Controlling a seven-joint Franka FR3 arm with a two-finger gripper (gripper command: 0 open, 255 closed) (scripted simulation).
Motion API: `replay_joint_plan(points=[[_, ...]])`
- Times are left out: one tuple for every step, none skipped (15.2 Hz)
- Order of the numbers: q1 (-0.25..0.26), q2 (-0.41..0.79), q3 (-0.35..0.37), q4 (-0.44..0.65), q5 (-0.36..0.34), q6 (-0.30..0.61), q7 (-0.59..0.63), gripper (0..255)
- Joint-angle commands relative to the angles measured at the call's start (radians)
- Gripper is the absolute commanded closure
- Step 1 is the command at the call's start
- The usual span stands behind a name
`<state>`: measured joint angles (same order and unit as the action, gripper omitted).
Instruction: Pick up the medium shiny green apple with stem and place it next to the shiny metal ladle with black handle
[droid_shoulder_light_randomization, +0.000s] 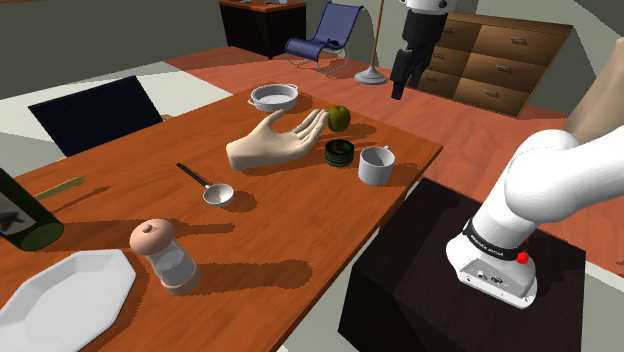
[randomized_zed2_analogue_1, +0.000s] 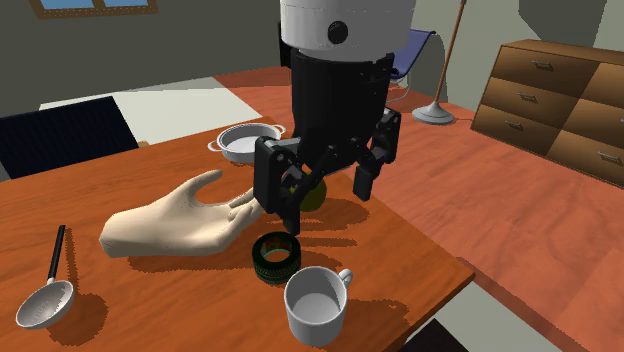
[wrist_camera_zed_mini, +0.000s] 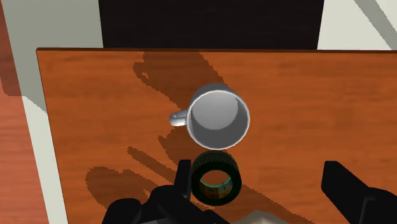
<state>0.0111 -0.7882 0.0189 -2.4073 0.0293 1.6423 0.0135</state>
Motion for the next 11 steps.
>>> replay_joint_plan(points=[[0.000,0.000,0.000,0.000,0.000,0.000,0.000,0],[-0.004,0.029,-0.011,0.003,-0.007,0.027,-0.014,0],[-0.008,0.059,-0.022,0.008,-0.014,0.054,-0.027,0],[-0.012,0.090,-0.032,0.014,-0.021,0.081,-0.040,0],[-0.016,0.122,-0.043,0.021,-0.026,0.107,-0.053,0],[-0.019,0.155,-0.053,0.029,-0.031,0.132,-0.066,0],[-0.022,0.188,-0.064,0.040,-0.036,0.157,-0.079,0],[-0.025,0.221,-0.074,0.051,-0.039,0.180,-0.091,0],[-0.028,0.255,-0.083,0.064,-0.042,0.203,-0.104,0],[-0.030,0.290,-0.093,0.078,-0.044,0.225,-0.117,0],[-0.032,0.325,-0.103,0.093,-0.046,0.246,-0.130,0]])
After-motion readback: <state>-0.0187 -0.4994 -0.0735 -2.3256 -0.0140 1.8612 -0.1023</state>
